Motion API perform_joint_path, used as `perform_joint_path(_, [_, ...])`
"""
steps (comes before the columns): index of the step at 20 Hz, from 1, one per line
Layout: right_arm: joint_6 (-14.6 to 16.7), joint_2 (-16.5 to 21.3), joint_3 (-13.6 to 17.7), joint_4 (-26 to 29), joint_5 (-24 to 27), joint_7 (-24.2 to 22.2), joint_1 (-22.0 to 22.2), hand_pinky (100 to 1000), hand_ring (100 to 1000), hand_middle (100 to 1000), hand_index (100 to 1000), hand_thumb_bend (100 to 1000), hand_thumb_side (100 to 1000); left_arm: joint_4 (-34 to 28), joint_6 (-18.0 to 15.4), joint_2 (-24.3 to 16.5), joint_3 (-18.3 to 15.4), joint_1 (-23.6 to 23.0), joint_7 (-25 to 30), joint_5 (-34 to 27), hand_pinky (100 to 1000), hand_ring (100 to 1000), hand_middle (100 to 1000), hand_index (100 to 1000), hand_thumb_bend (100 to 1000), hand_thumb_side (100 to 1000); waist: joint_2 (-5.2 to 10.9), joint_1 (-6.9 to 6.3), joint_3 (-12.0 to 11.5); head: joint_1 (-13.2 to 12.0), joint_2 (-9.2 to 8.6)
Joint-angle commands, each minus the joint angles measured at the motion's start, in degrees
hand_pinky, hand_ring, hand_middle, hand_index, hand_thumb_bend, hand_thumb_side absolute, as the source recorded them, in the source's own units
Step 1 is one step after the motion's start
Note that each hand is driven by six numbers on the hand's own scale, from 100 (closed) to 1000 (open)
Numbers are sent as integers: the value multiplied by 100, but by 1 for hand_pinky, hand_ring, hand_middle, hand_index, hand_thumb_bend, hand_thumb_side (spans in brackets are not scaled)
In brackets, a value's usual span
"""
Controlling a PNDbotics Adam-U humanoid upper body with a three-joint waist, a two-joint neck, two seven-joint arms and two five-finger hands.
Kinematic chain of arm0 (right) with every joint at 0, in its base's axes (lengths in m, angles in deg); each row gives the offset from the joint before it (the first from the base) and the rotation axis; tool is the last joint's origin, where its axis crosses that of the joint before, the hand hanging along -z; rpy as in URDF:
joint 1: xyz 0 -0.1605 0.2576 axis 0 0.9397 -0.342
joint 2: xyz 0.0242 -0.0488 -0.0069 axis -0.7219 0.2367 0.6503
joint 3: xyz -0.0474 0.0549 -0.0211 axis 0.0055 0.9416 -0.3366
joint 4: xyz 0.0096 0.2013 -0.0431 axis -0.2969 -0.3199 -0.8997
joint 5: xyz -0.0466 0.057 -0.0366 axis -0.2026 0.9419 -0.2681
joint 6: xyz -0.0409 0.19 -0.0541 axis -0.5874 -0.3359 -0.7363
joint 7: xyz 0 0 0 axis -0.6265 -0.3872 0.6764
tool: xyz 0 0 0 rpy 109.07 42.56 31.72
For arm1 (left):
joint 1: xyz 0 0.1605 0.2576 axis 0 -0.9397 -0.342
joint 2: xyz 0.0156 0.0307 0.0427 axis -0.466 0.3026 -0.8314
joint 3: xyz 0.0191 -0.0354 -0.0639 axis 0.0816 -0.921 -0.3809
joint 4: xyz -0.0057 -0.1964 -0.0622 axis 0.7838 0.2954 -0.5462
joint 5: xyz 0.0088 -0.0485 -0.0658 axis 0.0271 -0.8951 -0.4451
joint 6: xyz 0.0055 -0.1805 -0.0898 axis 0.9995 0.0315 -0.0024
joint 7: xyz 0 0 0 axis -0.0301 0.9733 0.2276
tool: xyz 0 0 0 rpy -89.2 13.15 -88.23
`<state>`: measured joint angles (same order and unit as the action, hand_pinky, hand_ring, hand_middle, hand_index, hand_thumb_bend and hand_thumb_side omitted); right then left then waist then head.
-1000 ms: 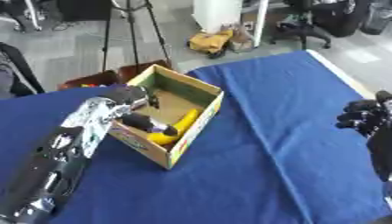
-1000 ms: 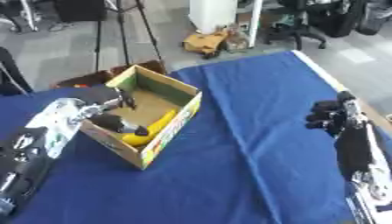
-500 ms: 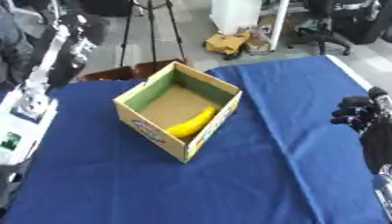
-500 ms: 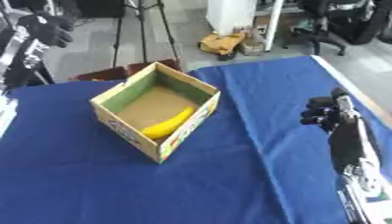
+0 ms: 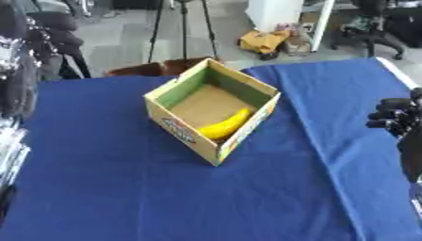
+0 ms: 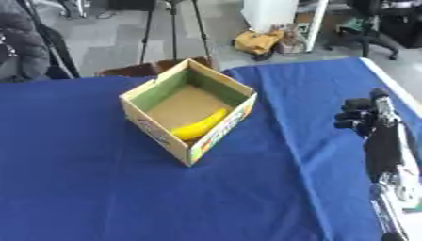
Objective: Pick up objects on the table and place them in the box.
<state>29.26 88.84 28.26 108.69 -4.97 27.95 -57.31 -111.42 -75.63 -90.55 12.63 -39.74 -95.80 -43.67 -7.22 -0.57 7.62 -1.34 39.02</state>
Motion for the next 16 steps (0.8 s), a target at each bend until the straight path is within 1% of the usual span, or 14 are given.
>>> perform_joint_path(1, [-1,49,37,93,9,25,-17,543,551,534,598,100,893,-62,22,94,-112,-75,-84,-136,617,626,643,735,608,1000,92,14,-16,-90,190])
perform_joint_path(5, [-7,27,18,77,18,13,8,543,552,533,597,100,893,36,46,316,-125,-245,-120,-221,614,624,642,733,596,1000,114,37,-39,-264,281])
perform_joint_path(7, [-5,17,26,72,22,20,17,542,551,533,597,100,893,64,44,383,-132,-286,-135,-247,613,623,640,732,593,1000,113,53,-41,-307,312])
perform_joint_path(10, [0,3,42,68,27,37,35,543,551,533,597,100,894,102,55,431,-126,-340,-139,-263,611,621,639,728,589,1000,101,72,-49,-336,357])
perform_joint_path(13, [2,3,45,68,31,40,48,542,551,533,597,100,895,130,71,475,-132,-409,-132,-268,610,620,638,727,584,1000,92,73,-65,-364,340])
perform_joint_path(16, [3,2,51,71,34,45,53,542,551,533,597,100,896,169,99,495,-115,-435,-130,-266,609,620,638,726,580,1000,77,88,-66,-319,357])
